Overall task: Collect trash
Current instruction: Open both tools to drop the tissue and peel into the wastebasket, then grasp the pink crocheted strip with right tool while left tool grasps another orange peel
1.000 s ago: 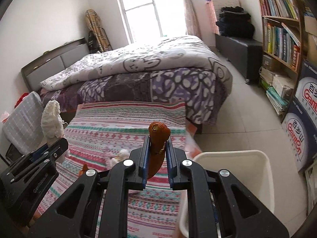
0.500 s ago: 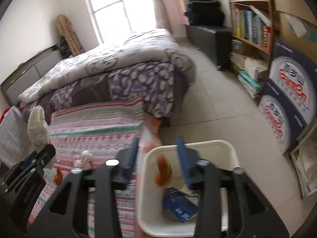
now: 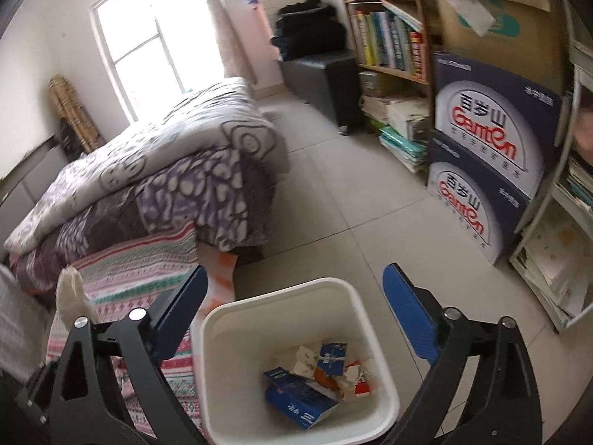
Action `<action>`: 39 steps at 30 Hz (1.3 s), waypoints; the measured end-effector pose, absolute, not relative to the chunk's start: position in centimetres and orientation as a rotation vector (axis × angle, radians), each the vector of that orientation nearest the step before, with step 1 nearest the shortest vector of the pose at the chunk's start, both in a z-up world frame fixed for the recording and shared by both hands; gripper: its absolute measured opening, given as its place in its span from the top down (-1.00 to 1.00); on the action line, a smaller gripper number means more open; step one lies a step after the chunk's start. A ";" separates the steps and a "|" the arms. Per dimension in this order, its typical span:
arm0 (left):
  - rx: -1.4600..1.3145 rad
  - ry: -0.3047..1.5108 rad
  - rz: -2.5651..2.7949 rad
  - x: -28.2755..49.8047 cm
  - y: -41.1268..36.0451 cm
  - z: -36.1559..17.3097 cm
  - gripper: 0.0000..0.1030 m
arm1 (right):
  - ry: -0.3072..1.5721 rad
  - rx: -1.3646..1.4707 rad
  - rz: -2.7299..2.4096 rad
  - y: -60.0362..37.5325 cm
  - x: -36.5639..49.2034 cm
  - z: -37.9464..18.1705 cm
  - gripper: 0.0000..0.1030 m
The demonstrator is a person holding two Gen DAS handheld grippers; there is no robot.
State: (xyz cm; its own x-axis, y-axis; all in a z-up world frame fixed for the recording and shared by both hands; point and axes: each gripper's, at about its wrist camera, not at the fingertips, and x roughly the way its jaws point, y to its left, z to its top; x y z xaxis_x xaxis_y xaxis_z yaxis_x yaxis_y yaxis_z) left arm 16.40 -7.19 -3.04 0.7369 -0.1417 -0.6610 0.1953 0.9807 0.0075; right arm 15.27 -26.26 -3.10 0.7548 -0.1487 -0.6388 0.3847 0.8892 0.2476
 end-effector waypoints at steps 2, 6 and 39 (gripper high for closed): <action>0.090 0.730 -0.203 16.4 -8.1 -3.4 0.35 | 0.659 0.385 -0.320 -27.0 15.2 -3.2 -0.86; 0.107 0.748 -0.236 16.3 -9.4 -4.0 -0.05 | 0.676 0.401 -0.344 -28.1 15.2 -3.6 -0.86; 0.053 1.154 0.220 24.9 11.9 -12.4 -0.67 | 0.833 0.110 -0.059 -15.7 19.1 -5.6 -0.86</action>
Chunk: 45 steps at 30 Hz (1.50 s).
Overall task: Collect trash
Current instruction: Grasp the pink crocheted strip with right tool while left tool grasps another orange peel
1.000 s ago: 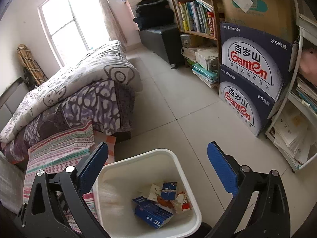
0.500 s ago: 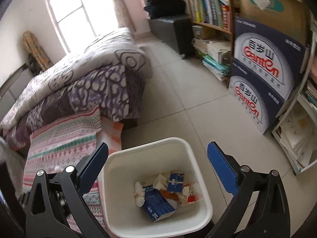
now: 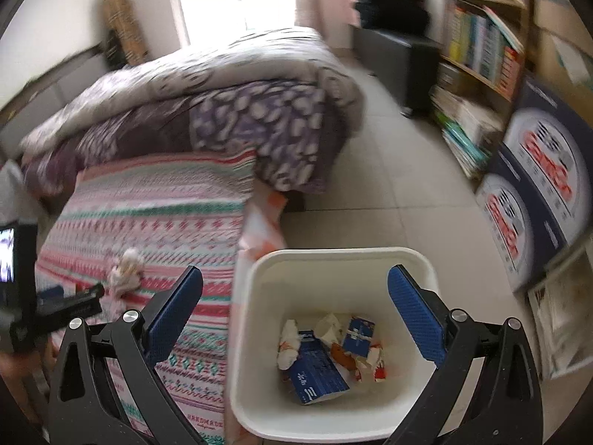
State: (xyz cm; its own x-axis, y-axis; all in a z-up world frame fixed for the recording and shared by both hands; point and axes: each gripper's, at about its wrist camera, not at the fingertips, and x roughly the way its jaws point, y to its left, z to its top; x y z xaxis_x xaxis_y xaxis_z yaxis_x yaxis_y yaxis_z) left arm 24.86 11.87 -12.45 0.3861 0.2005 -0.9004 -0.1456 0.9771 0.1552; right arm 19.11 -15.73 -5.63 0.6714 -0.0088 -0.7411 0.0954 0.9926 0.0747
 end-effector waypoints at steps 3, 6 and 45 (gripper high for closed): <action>0.028 1.209 0.208 25.1 14.2 -13.7 -0.67 | 0.840 0.028 0.052 -12.5 19.9 -6.3 -0.86; 0.021 1.247 0.200 25.1 16.0 -15.1 -0.66 | 0.832 -0.101 0.198 -8.2 20.3 -7.0 -0.86; -0.188 1.189 0.170 18.2 29.1 -15.9 0.54 | 1.005 -0.366 0.633 7.5 18.1 -12.2 0.60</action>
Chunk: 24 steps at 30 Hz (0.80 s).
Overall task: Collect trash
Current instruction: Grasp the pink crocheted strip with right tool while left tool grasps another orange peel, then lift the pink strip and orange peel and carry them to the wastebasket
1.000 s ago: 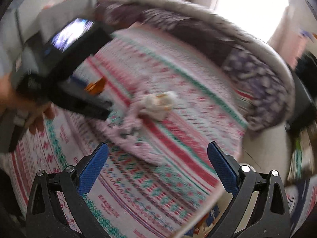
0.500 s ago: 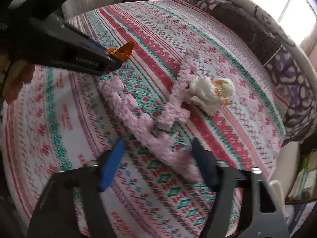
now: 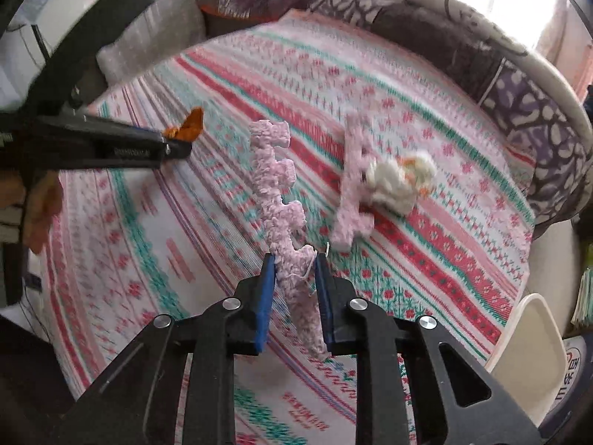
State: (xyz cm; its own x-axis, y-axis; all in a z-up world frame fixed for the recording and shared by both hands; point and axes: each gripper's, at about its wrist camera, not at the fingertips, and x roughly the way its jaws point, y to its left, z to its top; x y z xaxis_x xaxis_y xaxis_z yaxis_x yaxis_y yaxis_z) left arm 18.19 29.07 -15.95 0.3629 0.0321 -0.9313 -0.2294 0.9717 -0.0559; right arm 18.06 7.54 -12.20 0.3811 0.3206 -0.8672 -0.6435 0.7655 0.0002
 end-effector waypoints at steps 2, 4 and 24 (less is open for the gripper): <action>-0.207 1.157 0.177 17.7 29.5 -15.0 0.54 | 0.966 -0.331 0.617 7.6 17.7 -10.8 0.60; -0.222 1.121 0.186 17.4 29.0 -13.9 0.54 | 0.926 -0.305 0.595 7.7 17.4 -9.5 0.60; -0.220 0.721 0.321 14.5 24.5 -2.7 0.54 | 0.654 -0.033 0.334 4.8 16.7 -2.5 0.58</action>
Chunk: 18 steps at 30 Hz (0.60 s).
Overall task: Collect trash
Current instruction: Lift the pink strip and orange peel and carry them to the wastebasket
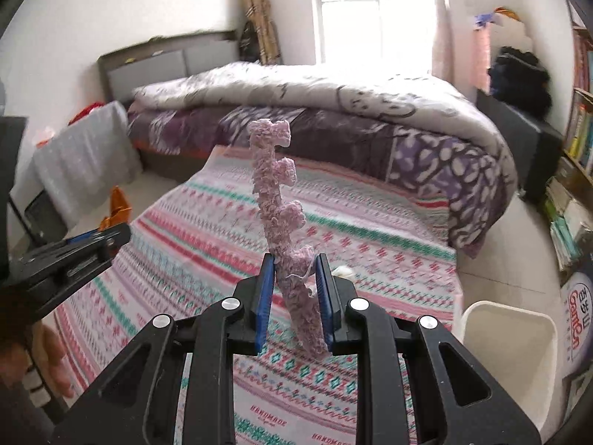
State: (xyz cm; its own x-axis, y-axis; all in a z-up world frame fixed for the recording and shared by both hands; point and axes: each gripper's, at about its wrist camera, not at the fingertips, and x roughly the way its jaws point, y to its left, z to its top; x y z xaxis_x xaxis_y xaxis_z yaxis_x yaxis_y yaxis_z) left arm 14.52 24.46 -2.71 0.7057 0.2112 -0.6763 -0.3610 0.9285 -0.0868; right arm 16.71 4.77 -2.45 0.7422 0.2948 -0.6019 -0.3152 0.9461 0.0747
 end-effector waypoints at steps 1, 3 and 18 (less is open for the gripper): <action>-0.221 0.708 0.324 14.4 24.3 -2.4 0.54 | 0.648 -0.025 0.326 4.6 16.7 -2.3 0.58; -0.225 0.681 0.329 14.2 23.8 -1.8 0.54 | 0.638 0.004 0.306 4.0 16.8 -2.0 0.58; -0.195 0.636 0.276 14.9 19.0 -0.4 0.53 | 0.618 0.050 0.233 1.1 17.1 -1.6 0.58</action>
State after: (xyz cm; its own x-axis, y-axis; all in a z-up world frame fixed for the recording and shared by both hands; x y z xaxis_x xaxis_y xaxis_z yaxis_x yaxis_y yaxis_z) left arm 14.86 19.04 -0.43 0.7702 0.1932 -0.6079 -0.3117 0.9455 -0.0944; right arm 17.10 1.09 -1.64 0.7899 0.2314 -0.5679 -0.2016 0.9726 0.1159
